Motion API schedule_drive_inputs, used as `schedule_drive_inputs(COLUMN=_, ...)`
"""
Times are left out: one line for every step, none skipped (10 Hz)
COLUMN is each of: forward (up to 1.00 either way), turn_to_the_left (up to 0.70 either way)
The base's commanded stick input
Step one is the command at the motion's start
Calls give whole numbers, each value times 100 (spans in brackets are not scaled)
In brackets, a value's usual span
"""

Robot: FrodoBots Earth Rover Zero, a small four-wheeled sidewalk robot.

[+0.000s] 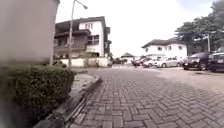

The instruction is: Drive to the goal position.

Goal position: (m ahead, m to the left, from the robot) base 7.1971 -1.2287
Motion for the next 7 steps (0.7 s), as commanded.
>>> schedule_drive_inputs(forward=69, turn_to_the_left=3)
schedule_drive_inputs(forward=69, turn_to_the_left=3)
schedule_drive_inputs(forward=69, turn_to_the_left=-15)
schedule_drive_inputs(forward=69, turn_to_the_left=-28)
schedule_drive_inputs(forward=69, turn_to_the_left=-5)
schedule_drive_inputs(forward=69, turn_to_the_left=2)
schedule_drive_inputs(forward=69, turn_to_the_left=3)
